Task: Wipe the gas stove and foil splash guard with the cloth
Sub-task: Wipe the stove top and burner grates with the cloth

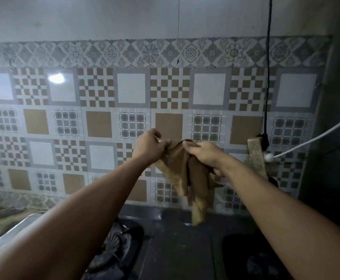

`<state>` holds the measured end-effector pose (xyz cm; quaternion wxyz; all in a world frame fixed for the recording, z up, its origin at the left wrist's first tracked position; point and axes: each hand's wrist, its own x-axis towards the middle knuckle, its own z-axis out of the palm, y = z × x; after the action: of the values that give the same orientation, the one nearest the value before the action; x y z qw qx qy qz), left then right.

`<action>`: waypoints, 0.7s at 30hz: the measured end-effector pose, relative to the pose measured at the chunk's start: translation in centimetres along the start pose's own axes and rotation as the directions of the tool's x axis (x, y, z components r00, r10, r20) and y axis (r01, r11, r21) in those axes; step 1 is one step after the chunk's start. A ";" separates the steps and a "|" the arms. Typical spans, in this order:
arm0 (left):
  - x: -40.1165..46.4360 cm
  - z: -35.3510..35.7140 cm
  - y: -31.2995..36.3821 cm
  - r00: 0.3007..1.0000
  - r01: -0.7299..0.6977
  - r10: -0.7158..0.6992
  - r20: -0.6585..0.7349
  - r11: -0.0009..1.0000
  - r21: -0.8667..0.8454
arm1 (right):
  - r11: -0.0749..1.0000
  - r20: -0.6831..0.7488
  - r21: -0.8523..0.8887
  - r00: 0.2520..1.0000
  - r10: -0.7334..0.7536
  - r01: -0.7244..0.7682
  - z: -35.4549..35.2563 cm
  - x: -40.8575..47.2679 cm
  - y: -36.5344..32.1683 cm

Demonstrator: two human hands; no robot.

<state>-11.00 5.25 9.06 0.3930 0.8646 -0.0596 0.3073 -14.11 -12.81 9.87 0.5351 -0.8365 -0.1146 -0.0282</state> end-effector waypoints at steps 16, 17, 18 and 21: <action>-13.4 -4.5 -4.9 0.578 0.804 -0.376 0.725 0.416 -0.425 | 0.921 -0.157 0.321 0.946 0.283 -0.222 7.5 -7.4 -2.5; -13.7 -4.6 -5.3 0.609 0.784 -0.387 0.692 0.425 -0.452 | 0.921 -0.154 0.320 0.947 0.282 -0.222 7.9 -7.8 -2.4; -13.9 -4.7 -5.6 0.623 0.778 -0.400 0.672 0.406 -0.479 | 0.922 -0.157 0.312 0.945 0.286 -0.227 8.1 -8.0 -2.3; -13.9 -5.7 -5.8 0.608 0.791 -0.426 0.670 0.257 -0.555 | 0.918 -0.175 0.314 0.936 0.305 -0.240 8.6 -9.1 -2.0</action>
<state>-22.94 11.36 0.09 0.8123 0.5660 0.0772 -0.1177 -24.01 -5.67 6.43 0.6591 -0.7490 0.0608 -0.0288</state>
